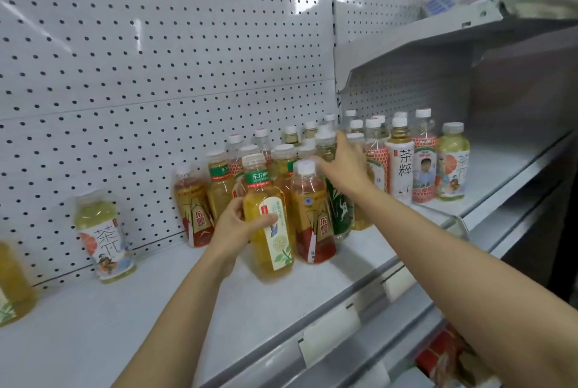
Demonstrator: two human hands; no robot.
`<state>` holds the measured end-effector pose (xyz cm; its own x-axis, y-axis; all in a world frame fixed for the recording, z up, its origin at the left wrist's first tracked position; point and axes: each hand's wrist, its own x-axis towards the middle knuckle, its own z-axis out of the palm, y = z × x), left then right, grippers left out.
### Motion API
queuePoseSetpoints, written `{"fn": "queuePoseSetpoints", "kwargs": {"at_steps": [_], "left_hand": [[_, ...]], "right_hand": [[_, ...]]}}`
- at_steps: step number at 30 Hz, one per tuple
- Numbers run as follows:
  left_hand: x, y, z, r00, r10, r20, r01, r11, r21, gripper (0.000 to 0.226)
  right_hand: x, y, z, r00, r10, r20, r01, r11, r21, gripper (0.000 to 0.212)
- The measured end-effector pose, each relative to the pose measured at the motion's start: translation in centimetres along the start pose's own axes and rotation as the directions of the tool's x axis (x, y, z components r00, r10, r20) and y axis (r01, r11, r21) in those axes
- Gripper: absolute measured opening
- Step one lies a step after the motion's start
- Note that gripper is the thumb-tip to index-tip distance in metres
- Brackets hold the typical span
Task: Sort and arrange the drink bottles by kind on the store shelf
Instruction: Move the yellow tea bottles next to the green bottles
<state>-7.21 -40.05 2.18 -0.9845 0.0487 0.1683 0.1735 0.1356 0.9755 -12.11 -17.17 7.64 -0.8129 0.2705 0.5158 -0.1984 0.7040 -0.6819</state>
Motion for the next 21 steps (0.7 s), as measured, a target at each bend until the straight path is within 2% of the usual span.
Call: {"fn": "queuePoseSetpoints", "kwargs": {"at_steps": [3,6,10,14,21], "left_hand": [[-1.0,0.3,0.5,0.998,0.039,-0.052,-0.037,0.999,0.04,0.053],[-2.1,0.1,0.7,0.99,0.054,-0.128,-0.05,0.998,0.034,0.059],[-3.9,-0.2,0.6,0.973,0.055,-0.223,-0.066,0.997,-0.044,0.057],[-6.2,-0.1,0.4,0.955,0.104,-0.279,-0.147,0.98,-0.138,0.048],[-9.5,1.0,-0.4,0.916,0.164,-0.366,-0.285,0.908,-0.308,0.023]], "right_hand": [[0.5,0.4,-0.3,0.998,-0.04,0.039,0.039,0.999,0.014,0.081],[0.7,1.0,-0.6,0.997,-0.072,0.017,0.069,0.989,0.128,0.074],[-0.1,1.7,-1.3,0.996,-0.091,-0.013,0.091,0.954,0.284,0.072],[-1.2,1.3,-3.6,0.991,-0.13,-0.028,0.13,0.896,0.424,0.068],[-3.5,-2.2,-9.6,0.962,-0.201,-0.186,0.271,0.798,0.538,0.03]]}}
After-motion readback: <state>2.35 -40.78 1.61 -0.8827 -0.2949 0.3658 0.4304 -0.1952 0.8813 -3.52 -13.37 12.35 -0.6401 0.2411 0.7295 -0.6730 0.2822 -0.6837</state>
